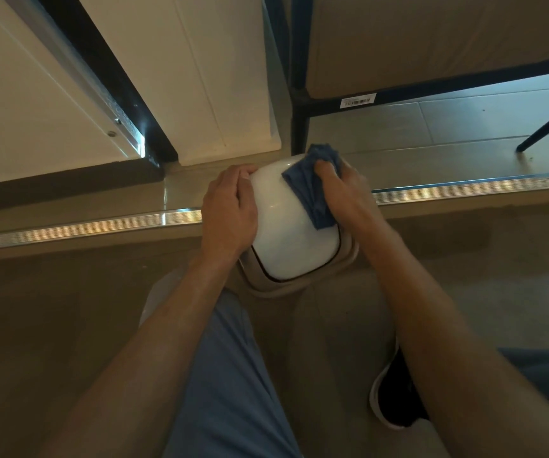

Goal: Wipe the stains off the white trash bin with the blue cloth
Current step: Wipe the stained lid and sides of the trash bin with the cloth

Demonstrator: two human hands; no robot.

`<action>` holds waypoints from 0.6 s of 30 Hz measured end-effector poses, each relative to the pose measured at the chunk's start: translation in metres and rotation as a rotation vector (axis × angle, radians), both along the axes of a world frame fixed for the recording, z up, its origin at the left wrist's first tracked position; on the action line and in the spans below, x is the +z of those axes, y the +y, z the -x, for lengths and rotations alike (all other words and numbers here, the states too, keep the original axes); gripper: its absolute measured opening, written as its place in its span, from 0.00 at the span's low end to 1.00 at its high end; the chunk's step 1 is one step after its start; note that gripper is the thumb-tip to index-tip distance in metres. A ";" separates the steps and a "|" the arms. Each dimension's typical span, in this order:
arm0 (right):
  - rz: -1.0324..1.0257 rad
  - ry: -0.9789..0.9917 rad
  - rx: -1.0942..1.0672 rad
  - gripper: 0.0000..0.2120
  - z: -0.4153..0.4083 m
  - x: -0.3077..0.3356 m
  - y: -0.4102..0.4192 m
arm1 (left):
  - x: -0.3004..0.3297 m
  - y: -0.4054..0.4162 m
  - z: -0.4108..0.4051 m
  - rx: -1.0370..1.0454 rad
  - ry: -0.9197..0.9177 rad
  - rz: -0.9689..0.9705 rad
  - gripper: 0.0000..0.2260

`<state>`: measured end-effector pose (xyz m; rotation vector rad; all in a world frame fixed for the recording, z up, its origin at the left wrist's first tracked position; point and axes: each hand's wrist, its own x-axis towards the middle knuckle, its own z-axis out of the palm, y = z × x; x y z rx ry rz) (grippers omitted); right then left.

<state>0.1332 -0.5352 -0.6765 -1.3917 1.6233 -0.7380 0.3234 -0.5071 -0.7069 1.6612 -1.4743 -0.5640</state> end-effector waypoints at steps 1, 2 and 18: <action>-0.045 0.025 0.045 0.20 -0.001 0.006 -0.012 | 0.000 0.000 0.000 0.001 -0.004 -0.001 0.15; -0.079 0.050 0.076 0.21 -0.003 0.009 -0.023 | 0.000 0.000 0.000 0.005 -0.006 -0.002 0.15; 0.314 -0.006 -0.312 0.20 -0.011 -0.083 0.099 | 0.003 0.000 0.005 0.048 -0.002 -0.029 0.15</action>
